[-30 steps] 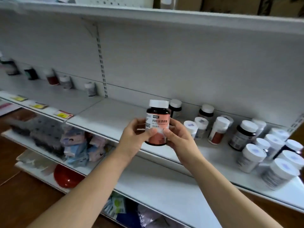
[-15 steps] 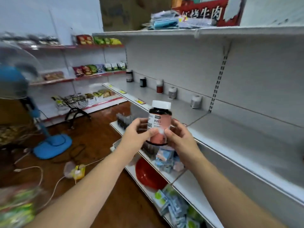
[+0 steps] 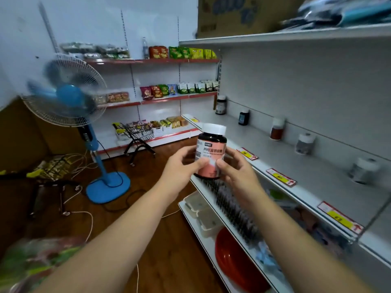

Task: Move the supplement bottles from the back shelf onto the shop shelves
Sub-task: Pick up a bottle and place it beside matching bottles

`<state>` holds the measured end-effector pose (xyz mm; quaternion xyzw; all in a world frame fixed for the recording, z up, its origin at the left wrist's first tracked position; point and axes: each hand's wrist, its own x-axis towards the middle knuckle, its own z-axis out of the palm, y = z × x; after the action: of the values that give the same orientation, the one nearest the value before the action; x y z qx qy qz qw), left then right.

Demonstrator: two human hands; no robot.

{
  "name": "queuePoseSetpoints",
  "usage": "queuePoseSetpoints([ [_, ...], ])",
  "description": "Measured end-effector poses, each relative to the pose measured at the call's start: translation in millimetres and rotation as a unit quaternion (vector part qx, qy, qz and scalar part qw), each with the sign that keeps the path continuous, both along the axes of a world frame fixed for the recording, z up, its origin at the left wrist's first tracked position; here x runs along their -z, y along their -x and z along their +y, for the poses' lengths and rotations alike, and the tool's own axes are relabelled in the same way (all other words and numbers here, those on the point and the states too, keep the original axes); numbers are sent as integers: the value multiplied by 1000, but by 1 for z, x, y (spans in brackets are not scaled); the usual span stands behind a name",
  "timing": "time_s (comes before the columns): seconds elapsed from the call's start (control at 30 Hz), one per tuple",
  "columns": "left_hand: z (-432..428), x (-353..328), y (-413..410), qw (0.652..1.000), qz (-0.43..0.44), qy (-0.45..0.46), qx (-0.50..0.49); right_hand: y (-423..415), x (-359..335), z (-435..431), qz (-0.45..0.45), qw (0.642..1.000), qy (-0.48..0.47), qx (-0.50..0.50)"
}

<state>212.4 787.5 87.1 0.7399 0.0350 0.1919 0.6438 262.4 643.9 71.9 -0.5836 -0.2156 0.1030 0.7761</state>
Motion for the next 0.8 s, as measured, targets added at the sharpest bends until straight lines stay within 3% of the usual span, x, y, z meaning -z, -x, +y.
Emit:
queuePoseSetpoints([
  [0.4,136,2,-183,999,27,-4,20,-181,-2,131,-14,998,51,20],
  [0.8,251,-7,-414,985,36,-35,168,-368,-8,236,10,980,96,174],
])
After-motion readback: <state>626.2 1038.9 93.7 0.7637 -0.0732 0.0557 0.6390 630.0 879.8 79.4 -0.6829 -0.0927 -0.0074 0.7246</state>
